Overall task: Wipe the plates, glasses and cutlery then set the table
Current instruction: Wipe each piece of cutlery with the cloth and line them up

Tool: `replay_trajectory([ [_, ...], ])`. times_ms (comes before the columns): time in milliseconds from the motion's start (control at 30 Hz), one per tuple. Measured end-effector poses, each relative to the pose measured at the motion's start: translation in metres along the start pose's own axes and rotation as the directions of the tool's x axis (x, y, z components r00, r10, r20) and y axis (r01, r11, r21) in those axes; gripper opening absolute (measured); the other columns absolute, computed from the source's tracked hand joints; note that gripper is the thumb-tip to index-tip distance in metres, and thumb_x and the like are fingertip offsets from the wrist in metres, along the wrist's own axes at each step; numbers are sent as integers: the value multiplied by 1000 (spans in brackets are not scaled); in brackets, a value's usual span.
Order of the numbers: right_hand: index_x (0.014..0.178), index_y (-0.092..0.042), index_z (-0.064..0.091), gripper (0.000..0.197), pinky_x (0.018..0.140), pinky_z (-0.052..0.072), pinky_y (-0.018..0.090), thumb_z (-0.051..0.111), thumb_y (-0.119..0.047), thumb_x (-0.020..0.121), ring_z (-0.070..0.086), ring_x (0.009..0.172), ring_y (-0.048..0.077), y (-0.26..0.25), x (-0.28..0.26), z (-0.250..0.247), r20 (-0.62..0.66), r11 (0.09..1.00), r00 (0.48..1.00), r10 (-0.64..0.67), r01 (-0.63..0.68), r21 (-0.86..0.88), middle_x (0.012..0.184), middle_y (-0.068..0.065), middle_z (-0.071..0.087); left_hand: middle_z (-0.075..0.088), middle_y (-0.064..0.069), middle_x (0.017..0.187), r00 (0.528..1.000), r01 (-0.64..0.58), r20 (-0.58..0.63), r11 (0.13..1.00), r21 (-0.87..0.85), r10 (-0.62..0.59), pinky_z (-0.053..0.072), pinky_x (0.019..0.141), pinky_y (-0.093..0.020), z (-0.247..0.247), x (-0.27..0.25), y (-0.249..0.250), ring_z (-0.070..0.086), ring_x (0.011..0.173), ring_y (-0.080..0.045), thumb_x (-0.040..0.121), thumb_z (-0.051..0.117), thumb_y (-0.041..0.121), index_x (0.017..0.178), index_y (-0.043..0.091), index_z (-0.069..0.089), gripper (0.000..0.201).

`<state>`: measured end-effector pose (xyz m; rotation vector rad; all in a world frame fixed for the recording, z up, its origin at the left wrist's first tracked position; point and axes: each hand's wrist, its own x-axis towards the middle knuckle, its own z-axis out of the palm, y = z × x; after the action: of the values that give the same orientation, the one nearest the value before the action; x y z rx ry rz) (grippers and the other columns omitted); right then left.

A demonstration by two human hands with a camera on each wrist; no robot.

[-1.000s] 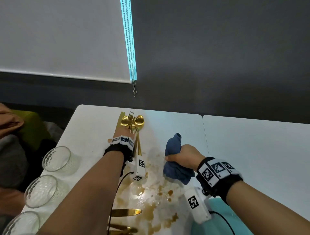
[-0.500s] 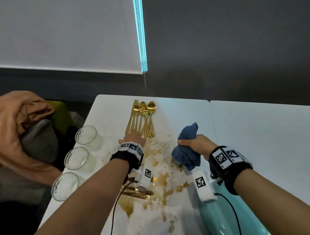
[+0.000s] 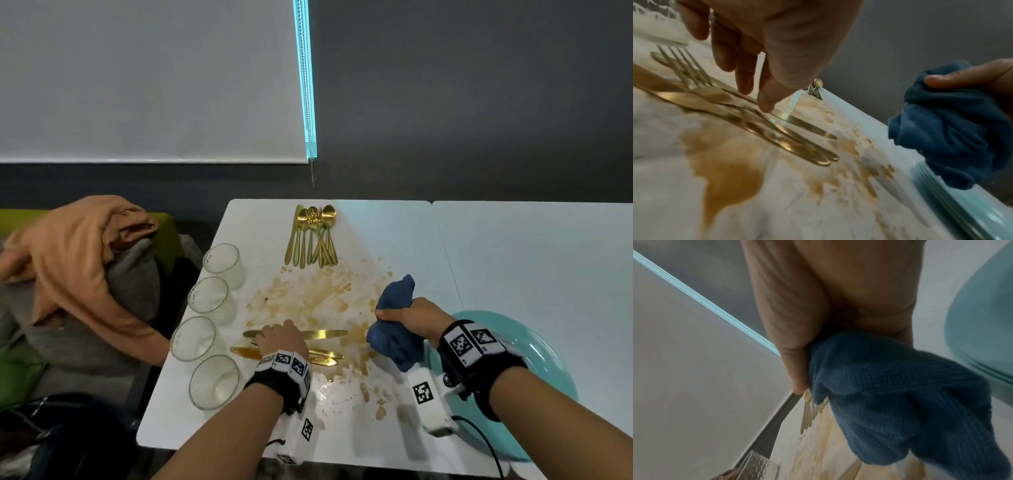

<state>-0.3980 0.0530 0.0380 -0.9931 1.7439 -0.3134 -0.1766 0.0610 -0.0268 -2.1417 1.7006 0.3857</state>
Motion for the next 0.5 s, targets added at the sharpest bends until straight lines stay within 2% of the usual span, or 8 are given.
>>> replay_trajectory([
  [167,115,2,58,55,97,46,39,70,-40,80,60,105,29,17,-6,4,-26,1000,999,21,-21,-7,111,17,65,53,-5,129,997,-71,-12,985,156,74,31,106,-42,7,-1,-11,42,125,-27,96,36,24,125,19,48,32],
  [267,115,2,58,56,99,45,41,70,-40,80,60,106,29,23,-6,4,-39,999,999,34,-34,3,111,17,65,54,-3,126,989,-134,-30,964,231,144,31,103,-41,6,1,-12,43,123,-26,95,38,22,125,20,50,31],
  [367,115,2,58,56,98,46,40,70,-40,80,60,106,30,27,-6,3,-42,999,998,43,-42,8,111,17,65,57,-3,121,959,-245,-59,920,306,276,33,100,-38,3,3,-7,44,119,-25,96,39,20,120,21,55,30],
  [500,114,2,59,56,95,47,38,71,-41,79,61,104,28,31,-5,2,-44,998,998,49,-47,32,110,17,66,59,-4,120,897,-401,-26,837,373,441,31,101,-39,1,6,5,41,121,-27,96,39,16,115,18,60,28],
])
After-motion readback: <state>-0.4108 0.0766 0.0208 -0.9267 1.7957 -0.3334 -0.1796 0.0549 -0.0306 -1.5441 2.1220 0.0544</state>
